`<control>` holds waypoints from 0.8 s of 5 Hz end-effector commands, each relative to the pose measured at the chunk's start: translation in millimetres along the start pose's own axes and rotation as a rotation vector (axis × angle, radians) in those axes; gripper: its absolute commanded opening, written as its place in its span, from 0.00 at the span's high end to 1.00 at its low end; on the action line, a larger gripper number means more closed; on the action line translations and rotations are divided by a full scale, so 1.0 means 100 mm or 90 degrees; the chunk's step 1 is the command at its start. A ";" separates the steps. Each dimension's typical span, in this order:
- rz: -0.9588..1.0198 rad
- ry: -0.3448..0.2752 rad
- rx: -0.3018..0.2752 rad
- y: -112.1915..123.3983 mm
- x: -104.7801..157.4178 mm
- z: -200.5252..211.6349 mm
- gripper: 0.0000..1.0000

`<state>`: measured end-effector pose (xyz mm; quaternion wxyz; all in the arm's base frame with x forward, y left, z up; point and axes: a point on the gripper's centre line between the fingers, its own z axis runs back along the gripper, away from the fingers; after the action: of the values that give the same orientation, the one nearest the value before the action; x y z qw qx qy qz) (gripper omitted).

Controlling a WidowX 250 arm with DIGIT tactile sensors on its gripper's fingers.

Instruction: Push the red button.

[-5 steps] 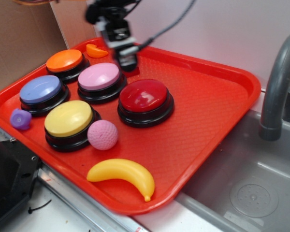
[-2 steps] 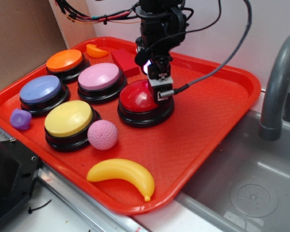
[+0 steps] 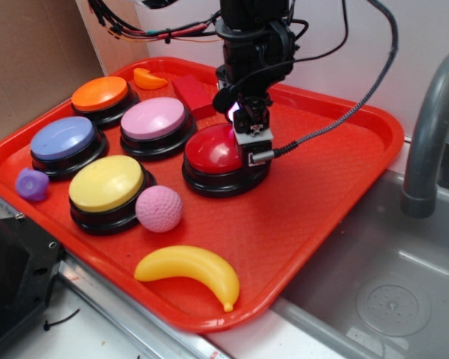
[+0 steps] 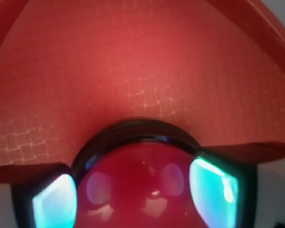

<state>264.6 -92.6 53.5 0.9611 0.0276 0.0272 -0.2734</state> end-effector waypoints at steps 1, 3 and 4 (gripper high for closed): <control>0.002 -0.036 0.028 -0.05 -0.04 0.26 0.00; 0.000 -0.013 -0.033 -0.11 -0.11 -0.15 0.00; 0.004 -0.011 -0.028 -0.09 -0.14 -0.13 0.00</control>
<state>260.5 -91.9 46.4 0.9624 0.0044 0.0097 -0.2715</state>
